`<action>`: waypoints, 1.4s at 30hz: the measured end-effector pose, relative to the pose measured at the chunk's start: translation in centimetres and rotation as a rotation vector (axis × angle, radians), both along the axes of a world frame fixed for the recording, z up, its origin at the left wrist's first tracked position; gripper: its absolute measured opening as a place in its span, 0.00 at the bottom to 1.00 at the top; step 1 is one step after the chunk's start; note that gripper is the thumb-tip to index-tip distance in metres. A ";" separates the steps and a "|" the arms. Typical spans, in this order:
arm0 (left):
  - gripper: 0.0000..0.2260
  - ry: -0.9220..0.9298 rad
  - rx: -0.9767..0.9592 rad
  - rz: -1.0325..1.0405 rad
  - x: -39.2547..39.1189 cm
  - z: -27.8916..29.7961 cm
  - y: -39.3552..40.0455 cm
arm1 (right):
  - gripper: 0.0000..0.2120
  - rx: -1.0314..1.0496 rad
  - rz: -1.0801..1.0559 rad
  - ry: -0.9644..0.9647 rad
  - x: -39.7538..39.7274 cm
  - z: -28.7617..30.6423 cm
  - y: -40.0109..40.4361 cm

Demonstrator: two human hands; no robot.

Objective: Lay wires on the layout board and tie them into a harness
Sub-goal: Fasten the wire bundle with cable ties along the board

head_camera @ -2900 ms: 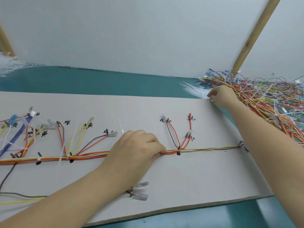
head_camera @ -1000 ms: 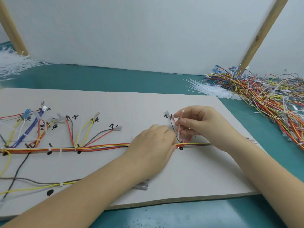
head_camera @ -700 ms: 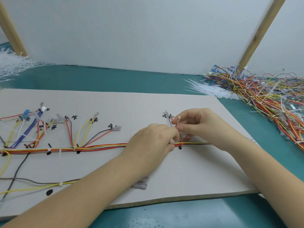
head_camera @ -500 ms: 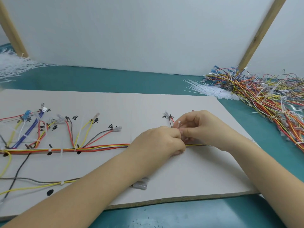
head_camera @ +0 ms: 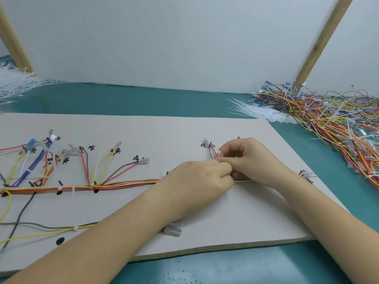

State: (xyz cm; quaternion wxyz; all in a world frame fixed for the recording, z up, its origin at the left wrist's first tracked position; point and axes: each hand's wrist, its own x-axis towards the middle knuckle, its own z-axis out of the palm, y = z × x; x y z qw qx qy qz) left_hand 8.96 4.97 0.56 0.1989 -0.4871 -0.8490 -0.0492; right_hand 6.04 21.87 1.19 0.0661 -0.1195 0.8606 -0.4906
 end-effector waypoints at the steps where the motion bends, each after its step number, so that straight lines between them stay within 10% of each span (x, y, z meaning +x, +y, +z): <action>1: 0.07 0.012 -0.018 0.008 0.0 -0.1 0.0 | 0.12 0.021 -0.004 0.022 0.0 0.0 0.0; 10: 0.07 -0.640 0.497 0.250 -0.1 -0.5 1.1 | 0.10 0.190 0.157 0.124 0.2 1.1 0.9; 42: 0.10 -0.739 0.620 0.324 -0.2 -0.5 1.1 | 0.07 0.226 0.258 0.163 0.8 2.0 1.7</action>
